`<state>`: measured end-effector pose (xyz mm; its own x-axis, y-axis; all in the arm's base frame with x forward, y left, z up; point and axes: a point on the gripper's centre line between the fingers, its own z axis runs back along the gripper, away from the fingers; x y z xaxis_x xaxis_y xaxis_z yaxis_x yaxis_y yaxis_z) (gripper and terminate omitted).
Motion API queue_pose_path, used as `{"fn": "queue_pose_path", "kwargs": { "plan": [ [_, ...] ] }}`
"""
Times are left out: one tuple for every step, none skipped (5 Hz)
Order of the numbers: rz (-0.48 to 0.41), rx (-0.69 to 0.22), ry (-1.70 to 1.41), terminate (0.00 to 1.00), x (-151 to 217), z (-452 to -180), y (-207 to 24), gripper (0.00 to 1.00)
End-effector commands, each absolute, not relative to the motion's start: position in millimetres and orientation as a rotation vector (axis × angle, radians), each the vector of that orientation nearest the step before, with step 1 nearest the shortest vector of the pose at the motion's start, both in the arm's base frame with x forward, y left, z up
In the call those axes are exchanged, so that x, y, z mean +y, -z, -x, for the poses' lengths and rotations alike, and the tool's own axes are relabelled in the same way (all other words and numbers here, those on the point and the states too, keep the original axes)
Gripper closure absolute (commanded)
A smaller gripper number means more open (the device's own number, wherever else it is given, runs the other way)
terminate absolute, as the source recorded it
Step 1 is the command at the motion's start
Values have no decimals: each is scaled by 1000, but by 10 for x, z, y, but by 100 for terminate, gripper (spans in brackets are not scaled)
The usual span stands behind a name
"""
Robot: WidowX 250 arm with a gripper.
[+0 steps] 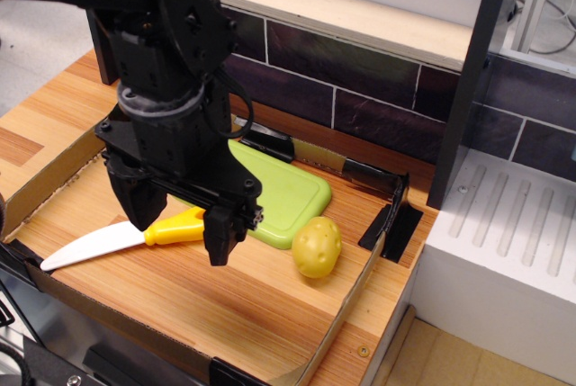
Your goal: Put knife on cutting board
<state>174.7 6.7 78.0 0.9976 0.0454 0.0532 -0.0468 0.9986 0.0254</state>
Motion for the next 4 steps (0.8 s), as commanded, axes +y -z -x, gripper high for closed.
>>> {"fn": "queue_pose_path", "kwargs": {
  "plan": [
    [-27, -53, -46, 0, 67, -1747, -780, 0],
    [-13, 5, 133, 0, 196, -1878, -783, 0],
    [1, 34, 245, 0, 330, -2014, -736, 0],
    [27, 86, 309, 0, 463, -2135, -661, 0]
  ]
}}
